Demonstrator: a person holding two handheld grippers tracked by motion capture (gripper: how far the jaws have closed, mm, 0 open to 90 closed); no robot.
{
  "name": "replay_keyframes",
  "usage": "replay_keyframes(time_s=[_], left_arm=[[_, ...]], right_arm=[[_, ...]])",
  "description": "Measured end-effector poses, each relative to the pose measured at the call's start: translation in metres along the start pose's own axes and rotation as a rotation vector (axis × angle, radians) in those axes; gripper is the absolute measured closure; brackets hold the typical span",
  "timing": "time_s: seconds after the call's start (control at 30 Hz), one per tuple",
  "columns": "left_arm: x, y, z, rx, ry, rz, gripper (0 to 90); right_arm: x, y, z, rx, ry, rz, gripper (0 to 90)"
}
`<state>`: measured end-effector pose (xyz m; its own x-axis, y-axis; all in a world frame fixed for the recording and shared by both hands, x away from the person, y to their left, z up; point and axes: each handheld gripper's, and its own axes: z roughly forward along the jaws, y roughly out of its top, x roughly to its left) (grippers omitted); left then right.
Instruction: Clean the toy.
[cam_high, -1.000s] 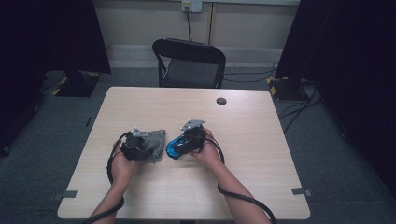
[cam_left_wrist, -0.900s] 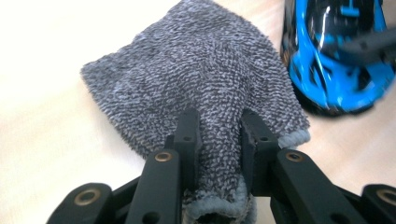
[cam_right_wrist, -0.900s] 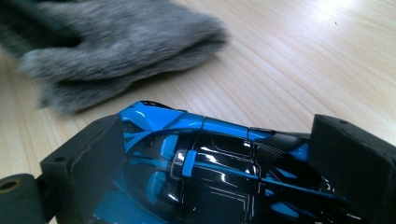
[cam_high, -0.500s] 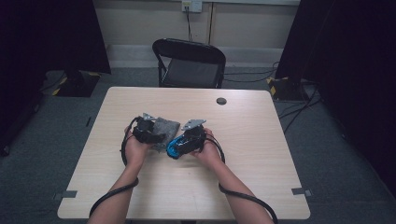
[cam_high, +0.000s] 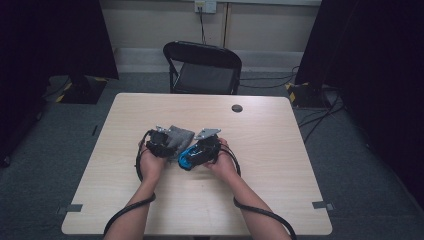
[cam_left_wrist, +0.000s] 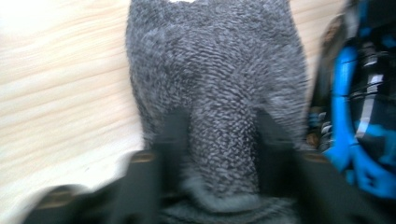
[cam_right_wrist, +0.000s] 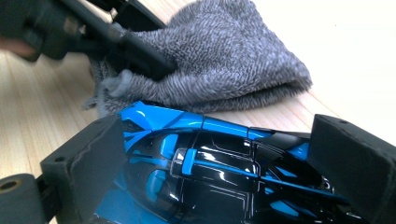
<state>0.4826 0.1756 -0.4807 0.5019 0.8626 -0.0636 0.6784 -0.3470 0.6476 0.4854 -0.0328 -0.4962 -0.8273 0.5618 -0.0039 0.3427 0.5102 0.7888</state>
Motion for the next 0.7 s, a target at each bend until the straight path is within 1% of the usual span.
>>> replay_keyframes(time_s=[0.03, 0.07, 0.1, 0.13, 0.17, 0.2, 0.23, 0.27, 0.33, 0.37, 0.4, 0.43, 0.47, 0.5, 0.53, 0.57, 0.6, 0.67, 0.7], left_arm=[[0.001, 0.003, 0.001, -0.027, -0.008, 0.052, 69.0], [0.002, 0.008, 0.000, -0.033, -0.018, 0.106, 69.4], [0.003, 0.012, 0.001, -0.044, -0.038, 0.127, 69.6], [0.005, 0.017, 0.002, -0.039, -0.048, 0.161, 69.6], [0.005, 0.023, 0.003, -0.043, -0.044, 0.200, 69.6], [0.004, 0.028, 0.004, -0.053, -0.061, 0.220, 69.6], [0.004, 0.033, 0.007, -0.052, -0.091, 0.251, 69.6], [0.002, 0.037, 0.011, -0.052, -0.111, 0.259, 69.5], [-0.004, 0.043, 0.021, -0.016, -0.148, 0.304, 69.3], [-0.007, 0.043, 0.026, 0.012, -0.152, 0.325, 69.0], [-0.010, 0.043, 0.031, 0.017, -0.142, 0.327, 69.0], [-0.010, 0.042, 0.034, 0.024, -0.145, 0.331, 68.9], [-0.010, 0.041, 0.037, 0.017, -0.157, 0.322, 68.9], [-0.008, 0.040, 0.038, 0.007, -0.156, 0.314, 68.9], [-0.006, 0.039, 0.037, 0.008, -0.170, 0.299, 68.3], [-0.006, 0.038, 0.038, -0.008, -0.158, 0.280, 66.3], [-0.005, 0.037, 0.037, -0.018, -0.138, 0.277, 61.4], [-0.003, 0.036, 0.035, -0.036, -0.100, 0.259, 46.4], [-0.002, 0.036, 0.032, -0.055, -0.081, 0.223, 39.8]], right_arm=[[0.000, 0.000, 0.000, 0.000, 0.000, 0.000, 4.0], [0.000, 0.000, 0.000, 0.001, 0.000, 0.001, 4.0], [0.000, 0.000, 0.000, -0.001, -0.001, -0.001, 4.0], [0.000, -0.001, 0.000, -0.004, 0.000, -0.001, 4.0], [0.000, -0.001, 0.000, -0.006, 0.001, -0.002, 4.0], [0.000, -0.001, 0.000, -0.007, 0.002, -0.003, 4.0], [0.000, -0.001, 0.000, -0.006, 0.003, -0.004, 4.0], [-0.001, -0.001, 0.000, -0.004, 0.004, -0.006, 4.0], [-0.001, 0.000, 0.000, -0.003, 0.007, -0.006, 4.0], [-0.001, 0.000, 0.000, -0.002, 0.008, -0.006, 4.0], [-0.001, 0.000, 0.000, 0.001, 0.008, -0.005, 4.0], [-0.001, 0.000, 0.000, 0.000, 0.008, -0.005, 4.0], [-0.002, 0.000, 0.000, -0.003, 0.008, -0.007, 4.0], [-0.002, -0.001, 0.000, -0.005, 0.008, -0.006, 4.0], [-0.002, -0.001, 0.000, -0.008, 0.007, -0.005, 4.0], [-0.002, -0.001, 0.000, -0.010, 0.008, -0.004, 4.0], [-0.002, -0.002, 0.000, -0.012, 0.009, -0.005, 4.0], [-0.002, -0.001, 0.000, -0.010, 0.008, -0.005, 4.0], [-0.001, -0.001, 0.000, -0.007, 0.007, -0.005, 4.0]])
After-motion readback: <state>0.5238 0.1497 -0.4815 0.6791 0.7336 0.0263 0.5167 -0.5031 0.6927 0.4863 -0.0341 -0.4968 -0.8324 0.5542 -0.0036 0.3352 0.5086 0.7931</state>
